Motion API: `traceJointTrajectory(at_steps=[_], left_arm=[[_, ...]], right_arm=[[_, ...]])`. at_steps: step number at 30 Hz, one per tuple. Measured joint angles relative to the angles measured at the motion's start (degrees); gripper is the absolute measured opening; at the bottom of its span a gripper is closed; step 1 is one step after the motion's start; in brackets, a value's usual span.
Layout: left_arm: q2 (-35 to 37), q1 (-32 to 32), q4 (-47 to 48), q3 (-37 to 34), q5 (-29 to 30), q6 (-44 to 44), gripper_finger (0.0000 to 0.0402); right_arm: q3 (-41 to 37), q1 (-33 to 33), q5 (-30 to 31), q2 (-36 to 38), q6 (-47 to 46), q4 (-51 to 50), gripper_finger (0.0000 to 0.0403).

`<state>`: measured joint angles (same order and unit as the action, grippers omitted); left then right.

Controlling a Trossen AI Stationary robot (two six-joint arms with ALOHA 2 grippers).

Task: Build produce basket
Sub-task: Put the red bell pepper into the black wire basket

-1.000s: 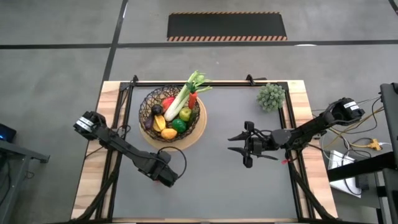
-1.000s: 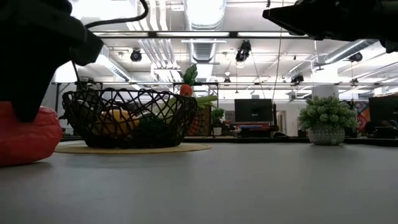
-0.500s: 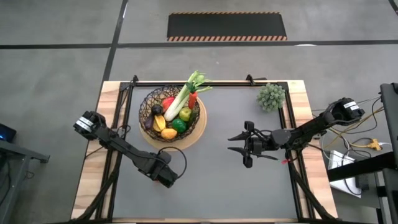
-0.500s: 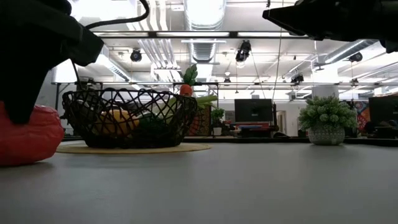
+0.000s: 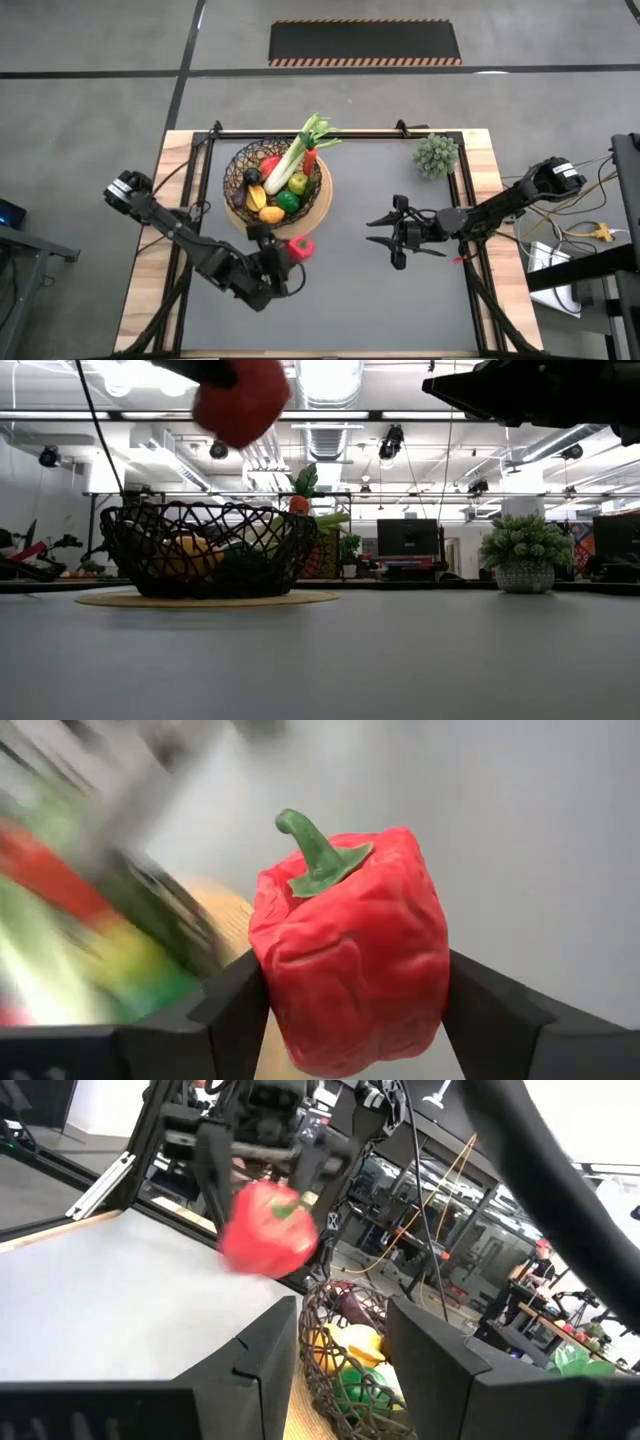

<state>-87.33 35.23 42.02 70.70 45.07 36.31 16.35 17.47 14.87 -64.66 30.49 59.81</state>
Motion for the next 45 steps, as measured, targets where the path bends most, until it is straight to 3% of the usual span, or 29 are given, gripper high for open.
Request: traceJointTrajectory(at_steps=[2,5,10,12,19,25,31,37,45], left_arm=[[0.0,0.4,-1.3,-0.1,9.1,-6.7,0.0233],[0.1,-0.9,-0.7,-0.3,20.5,-6.3,0.0233],[0.1,-5.1,-0.7,-3.6,38.4,6.1,0.0234],[0.2,-7.9,-0.5,-5.7,41.1,12.3,0.0234],[0.1,-19.0,-1.3,-13.1,38.1,28.8,0.0234],[0.1,-26.6,-2.0,-17.8,36.9,33.4,0.0235],[0.1,-31.9,-2.5,-20.0,31.3,30.6,0.0235],[0.2,-35.3,-2.6,-20.0,27.6,20.4,0.0235],[0.9,-40.4,-7.6,-21.7,24.2,20.3,0.0235]], right_arm=[[0.0,0.0,0.0,0.0,0.0,0.0,0.0144],[0.0,0.0,0.0,0.0,-0.6,0.0,0.0144],[0.0,0.0,0.0,0.0,-0.9,0.0,0.0144],[0.0,0.0,0.0,0.0,-0.9,0.0,0.0144],[0.0,0.0,0.0,0.0,-0.9,0.0,0.0144],[0.0,0.0,0.0,0.0,-0.9,0.0,0.0144],[0.0,0.0,-0.1,0.0,-0.9,0.0,0.0144],[0.0,0.0,-0.1,0.0,-0.9,0.0,0.0144],[0.0,0.0,-0.1,0.0,-0.9,0.0,0.0144]])
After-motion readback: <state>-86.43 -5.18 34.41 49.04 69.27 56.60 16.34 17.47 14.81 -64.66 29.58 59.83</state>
